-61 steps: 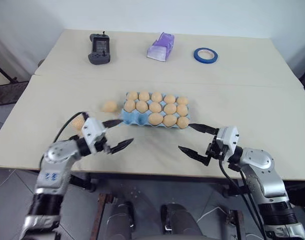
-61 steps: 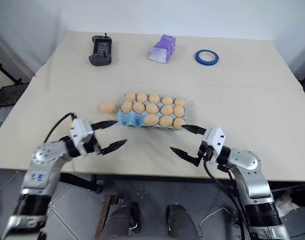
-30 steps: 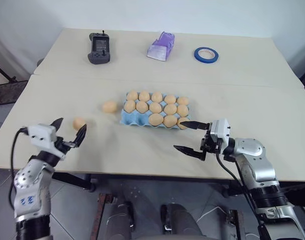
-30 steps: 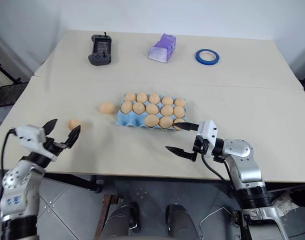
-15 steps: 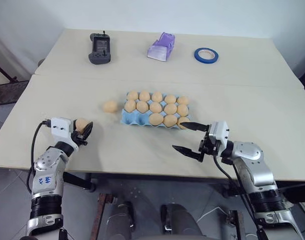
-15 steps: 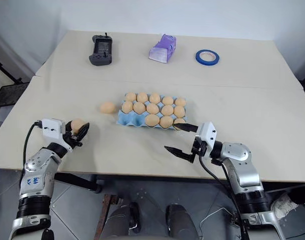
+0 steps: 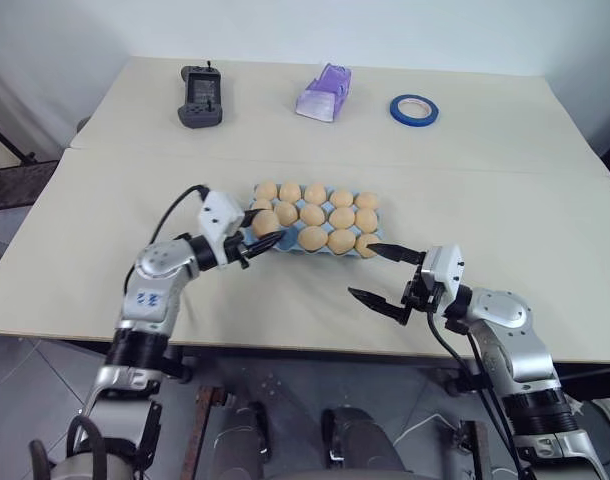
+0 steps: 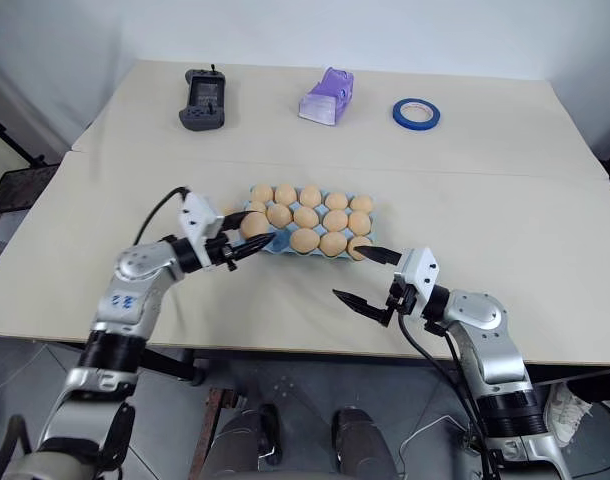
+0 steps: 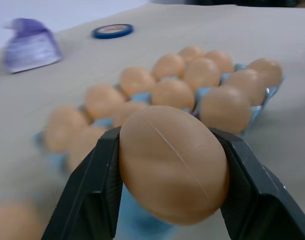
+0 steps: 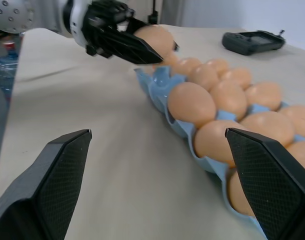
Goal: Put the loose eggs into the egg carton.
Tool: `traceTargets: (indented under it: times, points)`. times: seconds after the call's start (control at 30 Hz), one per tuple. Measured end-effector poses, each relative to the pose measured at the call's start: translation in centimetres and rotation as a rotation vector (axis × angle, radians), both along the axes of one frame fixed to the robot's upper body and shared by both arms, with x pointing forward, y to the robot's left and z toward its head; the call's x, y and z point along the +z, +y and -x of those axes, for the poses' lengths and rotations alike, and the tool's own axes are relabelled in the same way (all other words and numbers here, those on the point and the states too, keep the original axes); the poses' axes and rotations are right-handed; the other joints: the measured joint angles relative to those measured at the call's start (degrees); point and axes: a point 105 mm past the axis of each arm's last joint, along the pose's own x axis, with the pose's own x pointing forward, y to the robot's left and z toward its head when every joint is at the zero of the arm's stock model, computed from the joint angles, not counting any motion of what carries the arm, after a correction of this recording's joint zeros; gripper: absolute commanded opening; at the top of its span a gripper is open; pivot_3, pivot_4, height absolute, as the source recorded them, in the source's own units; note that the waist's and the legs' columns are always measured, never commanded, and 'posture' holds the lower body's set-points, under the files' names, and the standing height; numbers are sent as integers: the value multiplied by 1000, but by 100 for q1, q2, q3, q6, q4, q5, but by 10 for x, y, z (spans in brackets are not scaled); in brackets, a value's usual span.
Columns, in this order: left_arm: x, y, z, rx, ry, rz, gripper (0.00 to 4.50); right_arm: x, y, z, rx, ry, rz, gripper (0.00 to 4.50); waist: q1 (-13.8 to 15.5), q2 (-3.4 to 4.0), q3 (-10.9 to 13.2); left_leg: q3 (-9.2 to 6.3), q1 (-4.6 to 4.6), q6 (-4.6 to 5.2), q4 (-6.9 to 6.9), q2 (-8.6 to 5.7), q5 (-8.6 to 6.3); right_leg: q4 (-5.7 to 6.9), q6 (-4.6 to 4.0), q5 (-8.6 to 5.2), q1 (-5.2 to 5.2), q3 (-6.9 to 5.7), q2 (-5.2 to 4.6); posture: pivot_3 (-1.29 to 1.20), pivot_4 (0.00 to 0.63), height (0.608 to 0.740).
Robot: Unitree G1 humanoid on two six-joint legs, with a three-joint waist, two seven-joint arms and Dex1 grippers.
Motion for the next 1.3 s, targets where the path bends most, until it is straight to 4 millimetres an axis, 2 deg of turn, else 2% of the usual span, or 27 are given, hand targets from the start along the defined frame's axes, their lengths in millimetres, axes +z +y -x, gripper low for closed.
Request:
traceTargets:
  times: [0.03, 0.07, 0.13, 0.27, 0.3, 0.43, 0.53, 0.67, 0.83, 1.03, 1.13, 1.3]
  points:
    - [-1, -5, -3, -20, 11, 0, 2429, 0, -2, 1, -14, -2, -4, 4500, -9, 0, 0, 0, 0, 7, 0, 2, 5, 0, 0, 0, 0, 0, 3, 0, 150, 740]
    - [-2, -9, -5, -35, 23, -3, 2638, 1, -3, 2, -27, -7, -7, 4500, -10, 0, 0, 0, 0, 12, 1, 3, 9, 1, 1, -1, 0, 0, 5, 0, 150, 740]
    - [-5, -13, -9, -48, 39, -4, 3097, 2, -5, 2, -50, -14, -13, 4500, -8, 0, 0, -1, 0, 13, 2, 4, 11, 2, 2, -1, -1, -1, 8, 0, 150, 740]
    - [-8, -13, -13, -51, 38, -6, 4322, 2, -6, 7, -78, -18, -19, 4500, 7, 0, 0, -4, 0, 11, 13, 5, 10, 6, 3, -2, 3, -2, 6, 0, 150, 740]
    - [-8, -12, -14, -51, 36, -7, 4469, 3, -6, 8, -82, -19, -21, 4500, 8, 0, 0, -4, 0, 1, 17, 4, 2, 7, 4, -1, 4, -2, 4, 0, 150, 740]
    - [-9, -8, -13, -50, 12, -19, 4469, 3, -6, 10, -97, -15, -25, 4500, -1, 0, 0, -3, 0, 0, 21, 2, -2, 10, 12, 4, 7, -1, 0, 0, 150, 740]
    - [-10, 10, -3, -34, -6, -2, 4469, 4, -5, 11, -98, -19, -27, 4500, -26, 0, 0, -3, 0, -1, 16, 7, -1, 11, 11, 3, 4, -1, 3, 0, 150, 740]
    - [-9, 48, 20, 5, -40, -11, 4469, 4, -5, 12, -79, -14, -19, 4500, -34, 0, 0, -3, 1, -2, 7, 13, 3, 13, 2, -2, -1, 0, 8, 0, 150, 740]
    - [-25, 112, 64, 155, -19, -23, 4469, 6, -6, 6, -60, -10, -8, 4500, -77, 0, 1, -5, 3, -8, 1, 11, -3, 10, -2, -3, -1, -4, -2, 0, 150, 740]
    - [-35, 160, 94, 414, -11, -2, 4469, 9, -4, -2, -52, -32, -33, 4500, -32, 0, 0, -14, 2, -3, -5, 1, -5, -10, -6, -1, 9, -11, -26, 0, 150, 740]
    - [-41, 170, 101, 523, 3, 49, 4469, 4, -6, -5, -56, -17, -45, 4500, -13, -1, 0, -14, 1, -3, -22, -4, -5, -24, -7, -1, 8, -15, -32, 0, 150, 740]
    - [-44, 175, 98, 620, 42, 144, 4469, 8, -1, -8, -34, -28, -88, 4500, -26, 0, 0, -14, 0, -5, -39, -3, -3, -23, -13, -5, 1, -18, -23, 0, 150, 740]
